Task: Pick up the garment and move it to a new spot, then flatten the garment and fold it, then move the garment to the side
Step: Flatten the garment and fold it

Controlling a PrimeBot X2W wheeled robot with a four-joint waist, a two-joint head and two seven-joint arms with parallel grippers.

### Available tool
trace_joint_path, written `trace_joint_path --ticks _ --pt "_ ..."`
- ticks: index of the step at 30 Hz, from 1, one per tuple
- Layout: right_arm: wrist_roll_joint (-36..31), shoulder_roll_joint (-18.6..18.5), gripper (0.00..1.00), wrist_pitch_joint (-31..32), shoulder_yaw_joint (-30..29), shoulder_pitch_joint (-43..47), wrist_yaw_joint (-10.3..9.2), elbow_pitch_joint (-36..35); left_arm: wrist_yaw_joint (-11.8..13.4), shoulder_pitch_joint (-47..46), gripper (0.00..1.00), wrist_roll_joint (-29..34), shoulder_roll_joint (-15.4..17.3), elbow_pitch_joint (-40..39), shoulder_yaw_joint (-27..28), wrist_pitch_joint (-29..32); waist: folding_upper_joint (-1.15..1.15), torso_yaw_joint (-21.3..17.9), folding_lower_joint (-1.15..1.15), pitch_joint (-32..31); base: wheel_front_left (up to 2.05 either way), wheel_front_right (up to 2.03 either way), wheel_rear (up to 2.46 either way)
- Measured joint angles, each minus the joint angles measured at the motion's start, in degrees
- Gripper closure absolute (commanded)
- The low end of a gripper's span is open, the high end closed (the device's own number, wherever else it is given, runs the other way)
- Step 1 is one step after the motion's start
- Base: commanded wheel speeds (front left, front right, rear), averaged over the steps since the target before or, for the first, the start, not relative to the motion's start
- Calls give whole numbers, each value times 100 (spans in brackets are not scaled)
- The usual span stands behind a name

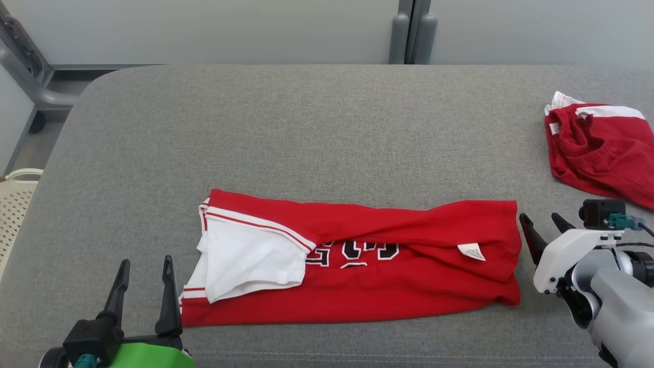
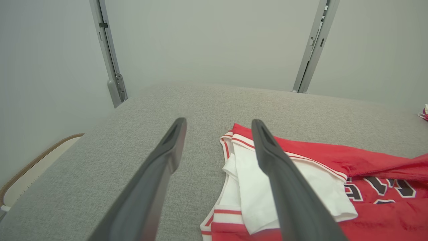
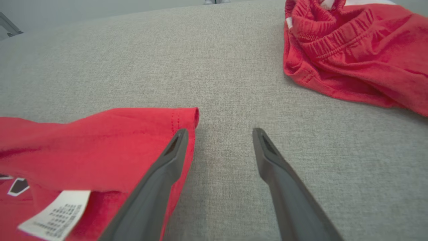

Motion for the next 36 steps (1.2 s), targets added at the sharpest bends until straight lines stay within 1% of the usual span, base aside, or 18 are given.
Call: trace_joint_path --ticks 3,6,8,13,19,24,25,27,30,36 --pt "3 -133 0 -23 -142 242 0 -383 0 12 0 7 -1 -57 32 0 0 -28 0 -19 0 0 0" --pt "-175 -271 0 -30 -560 422 -1 -884 0 45 0 20 -1 -138 89 0 0 -69 0 -47 0 0 0" --pt "-371 -289 0 -30 -820 658 -2 -1239 1 72 0 37 0 -162 123 0 0 -98 0 -75 0 0 0" --pt "-950 -167 0 -30 -1537 1302 0 -1782 1 140 0 52 -2 -222 141 0 0 -152 0 -170 0 0 0" --pt "-1671 90 0 -30 -2318 1987 0 -2298 1 192 0 74 -2 -264 145 0 0 -153 0 -270 0 0 0" --pt "-2439 348 0 -30 -2930 2467 0 -2717 2 225 0 75 -1 -311 180 0 0 -114 0 -329 0 0 0" --pt "-2636 498 0 -31 -3084 2657 0 -2818 3 245 0 75 -1 -321 182 0 0 -104 0 -344 0 0 0" --pt "-2744 608 0 -30 -3121 2777 1 -2847 8 264 0 75 -1 -323 179 0 0 -94 0 -354 0 0 0" --pt "-2851 656 0 -30 -3194 2787 0 -2849 9 275 0 75 -1 -326 167 0 0 -76 0 -364 0 0 0" --pt "-2881 716 0 136 -3167 2588 0 -2535 10 276 0 74 -2 -331 108 0 0 -6 0 -376 0 0 0"
